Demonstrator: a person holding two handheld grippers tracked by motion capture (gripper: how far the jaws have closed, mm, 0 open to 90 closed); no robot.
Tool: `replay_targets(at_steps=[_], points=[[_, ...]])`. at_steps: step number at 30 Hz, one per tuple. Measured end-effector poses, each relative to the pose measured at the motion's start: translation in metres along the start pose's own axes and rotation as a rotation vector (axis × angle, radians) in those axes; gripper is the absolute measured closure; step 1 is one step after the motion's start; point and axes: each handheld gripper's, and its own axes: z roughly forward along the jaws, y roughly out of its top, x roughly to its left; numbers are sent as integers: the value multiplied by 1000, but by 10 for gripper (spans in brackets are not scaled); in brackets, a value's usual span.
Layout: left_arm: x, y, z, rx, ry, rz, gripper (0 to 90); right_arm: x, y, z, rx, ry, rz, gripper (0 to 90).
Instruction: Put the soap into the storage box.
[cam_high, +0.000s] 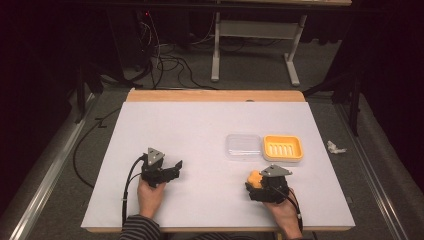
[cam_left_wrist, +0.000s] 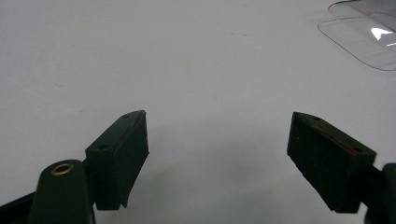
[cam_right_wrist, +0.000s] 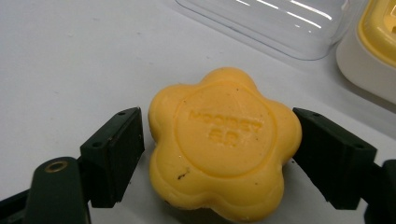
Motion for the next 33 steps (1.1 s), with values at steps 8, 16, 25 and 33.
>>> replay_targets(at_steps=[8,16,25,33], points=[[0,0,0,2,1,3,212,-1,-3,1,-15,-2,-5,256],[0,0,0,4,9,10,212,-3,-4,0,-19,7,-18,260],[-3,-2,-2,3,-21,22,190,-5,-6,-1,-38,23,-12,263],[-2,-2,-1,4,-12,14,192,-8,-6,-4,-41,45,-22,265]])
